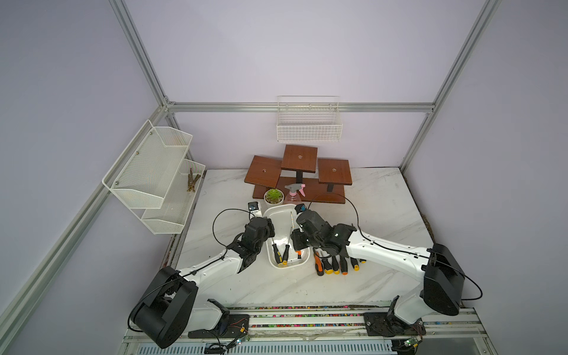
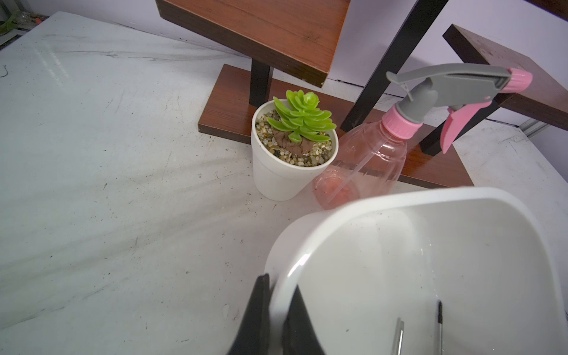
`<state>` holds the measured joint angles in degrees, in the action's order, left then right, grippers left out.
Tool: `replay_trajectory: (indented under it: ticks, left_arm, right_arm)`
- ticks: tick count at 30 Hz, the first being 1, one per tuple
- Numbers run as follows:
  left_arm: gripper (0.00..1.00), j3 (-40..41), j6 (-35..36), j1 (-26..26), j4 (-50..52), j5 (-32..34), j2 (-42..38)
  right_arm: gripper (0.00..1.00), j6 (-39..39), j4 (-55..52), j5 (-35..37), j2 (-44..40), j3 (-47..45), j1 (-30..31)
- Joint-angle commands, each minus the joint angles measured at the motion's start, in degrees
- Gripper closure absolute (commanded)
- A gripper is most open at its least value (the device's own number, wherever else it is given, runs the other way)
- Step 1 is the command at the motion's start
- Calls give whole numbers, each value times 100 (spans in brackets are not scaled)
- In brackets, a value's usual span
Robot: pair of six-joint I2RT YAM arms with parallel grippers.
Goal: Take out the screwdriver from the storage box
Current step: Pick up the screwdriver from the storage box, then place the screwdriver at the center of the board.
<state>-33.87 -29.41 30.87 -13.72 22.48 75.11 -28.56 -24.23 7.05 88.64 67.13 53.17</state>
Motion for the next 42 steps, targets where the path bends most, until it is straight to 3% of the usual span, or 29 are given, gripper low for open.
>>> replay_trajectory:
  ticks: [1,14,25,30,42]
  left_arm:
    - [100,-76,32,15,-140,-62,13]
    - [100,-32,23,15,-141,-56,-40]
    - [100,21,-21,6,-166,20,-101]
    - [100,38,-21,6,-175,13,-119]
    - [100,12,-21,8,-175,-5,-76]
  right_arm:
    - [100,213,-406,335,-444,-151,-42]
    - [100,752,-1184,666,-1361,-536,-699]
    - [100,1717,-2083,828,-1315,-254,-2265]
    - [100,1957,-1982,771,-1196,-447,-3022]
    - [100,2214,-1331,686,-974,-1221,-4052]
